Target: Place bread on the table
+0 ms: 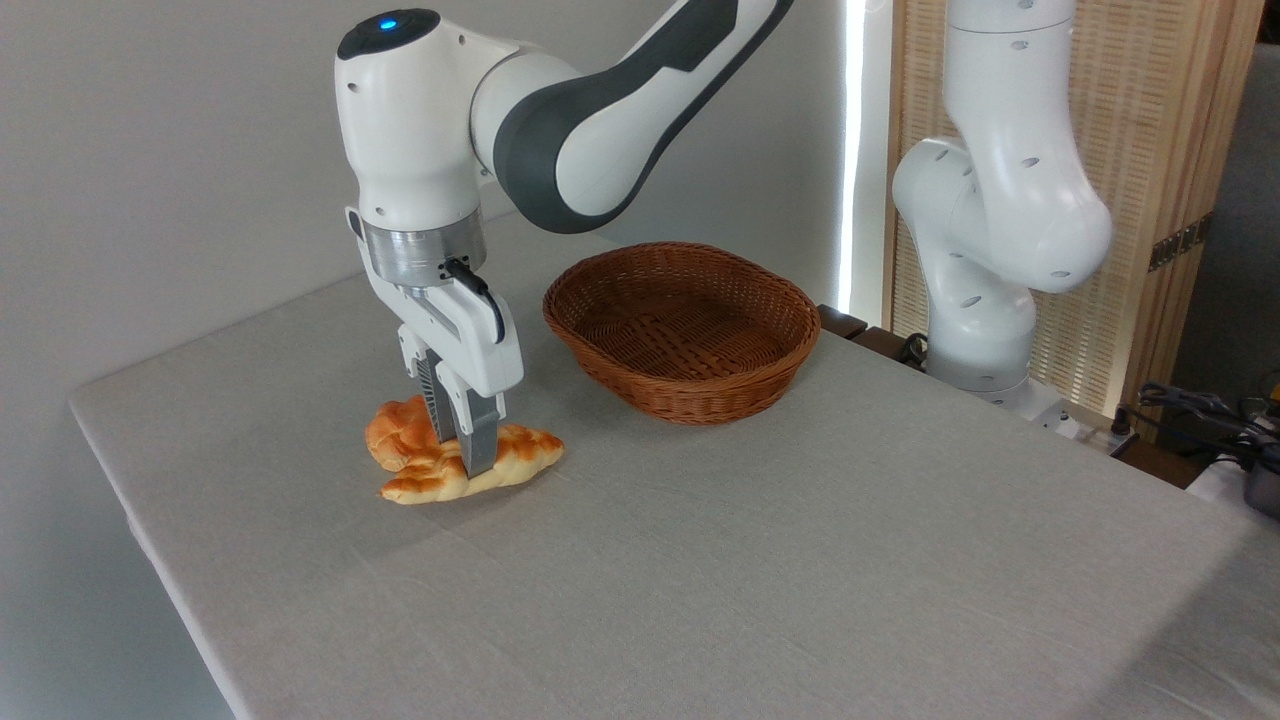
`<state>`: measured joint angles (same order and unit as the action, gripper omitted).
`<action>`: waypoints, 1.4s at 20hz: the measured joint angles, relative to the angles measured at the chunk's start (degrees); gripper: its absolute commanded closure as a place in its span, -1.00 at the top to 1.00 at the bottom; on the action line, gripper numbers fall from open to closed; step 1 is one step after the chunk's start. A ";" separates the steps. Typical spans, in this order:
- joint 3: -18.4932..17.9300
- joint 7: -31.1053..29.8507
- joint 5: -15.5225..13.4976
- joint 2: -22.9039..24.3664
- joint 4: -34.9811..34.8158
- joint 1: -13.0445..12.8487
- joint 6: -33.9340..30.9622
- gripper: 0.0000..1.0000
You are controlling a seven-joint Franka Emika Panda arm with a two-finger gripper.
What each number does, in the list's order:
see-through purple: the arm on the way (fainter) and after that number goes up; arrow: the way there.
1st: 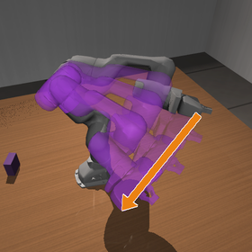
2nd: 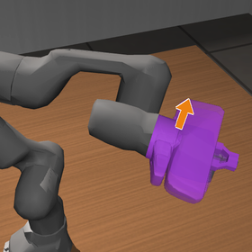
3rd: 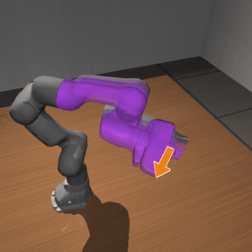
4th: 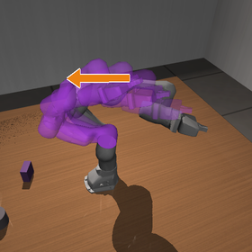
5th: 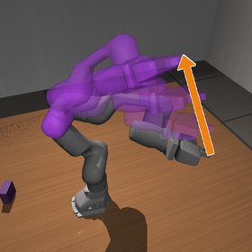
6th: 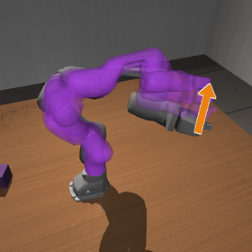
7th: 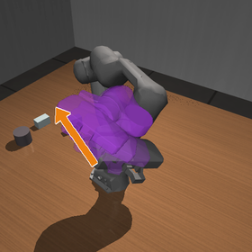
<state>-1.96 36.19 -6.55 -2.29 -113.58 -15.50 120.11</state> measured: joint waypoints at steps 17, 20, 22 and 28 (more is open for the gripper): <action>0.10 -0.75 0.41 3.01 1.14 0.30 -1.47 1.00; 0.54 -0.86 0.46 7.19 2.94 3.19 -8.51 1.00; 1.84 -0.86 0.48 9.50 5.42 6.42 -14.35 1.00; 4.15 -0.71 0.50 10.35 14.61 11.63 -27.45 1.00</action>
<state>2.19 35.48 -6.05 8.06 -98.98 -3.87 92.66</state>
